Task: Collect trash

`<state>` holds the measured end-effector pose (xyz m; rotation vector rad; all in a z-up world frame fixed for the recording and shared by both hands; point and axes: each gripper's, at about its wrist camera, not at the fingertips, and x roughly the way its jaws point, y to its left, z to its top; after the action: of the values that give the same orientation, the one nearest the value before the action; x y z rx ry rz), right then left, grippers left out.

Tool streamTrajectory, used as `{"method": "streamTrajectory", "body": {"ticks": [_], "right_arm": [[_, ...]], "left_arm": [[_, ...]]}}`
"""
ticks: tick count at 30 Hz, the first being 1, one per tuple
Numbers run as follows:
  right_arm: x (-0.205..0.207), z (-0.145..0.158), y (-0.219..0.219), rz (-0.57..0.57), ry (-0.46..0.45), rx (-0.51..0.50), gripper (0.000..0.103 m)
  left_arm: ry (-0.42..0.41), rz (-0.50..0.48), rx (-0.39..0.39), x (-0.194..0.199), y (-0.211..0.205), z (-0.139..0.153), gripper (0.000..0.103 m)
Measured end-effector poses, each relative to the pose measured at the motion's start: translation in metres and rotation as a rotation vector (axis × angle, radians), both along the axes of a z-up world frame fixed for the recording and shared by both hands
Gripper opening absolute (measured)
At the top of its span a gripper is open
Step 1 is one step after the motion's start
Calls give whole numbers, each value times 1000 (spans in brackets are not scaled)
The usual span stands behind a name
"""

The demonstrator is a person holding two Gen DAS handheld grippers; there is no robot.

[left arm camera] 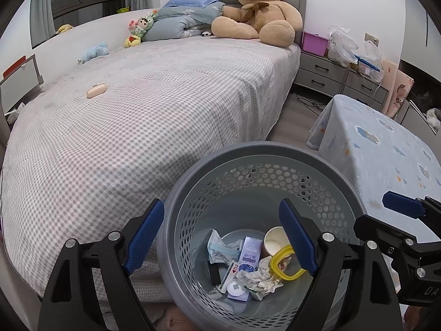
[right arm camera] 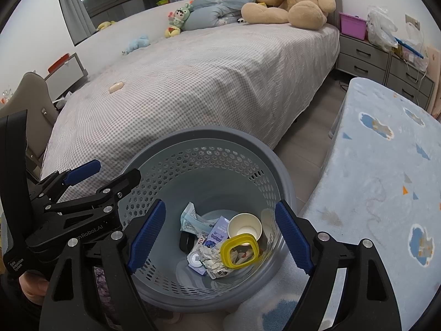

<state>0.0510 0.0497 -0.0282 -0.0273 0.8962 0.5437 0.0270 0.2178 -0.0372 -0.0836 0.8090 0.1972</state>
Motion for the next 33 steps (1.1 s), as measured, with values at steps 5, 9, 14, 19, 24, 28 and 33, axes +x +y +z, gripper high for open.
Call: {"method": "streamTrajectory", "body": {"ticks": [5,9,14,19,24,28,33], "right_arm": [[0,0,0,-1,-2,-1,82],[0,0,0,1,0,-4,83],[0,0,1,3,-6,-12,84],[0,0,2,4,-5,-15,84],[0,0,2,5,-5,-14,85],[0,-1,3,4,-5,-14,85],[0,-1,3,5,-6,-14,85]], "left_arm": [[1,10,1,0,0,0,84],[7,14,-5,0,1,-1,84],[11,23,-6,1,2,-1,87],[11,28,-5,1,2,0,87],[6,29,1,0,2,0,87],[6,35,4,0,2,0,87],[8,44,9,-2,2,1,87]]}}
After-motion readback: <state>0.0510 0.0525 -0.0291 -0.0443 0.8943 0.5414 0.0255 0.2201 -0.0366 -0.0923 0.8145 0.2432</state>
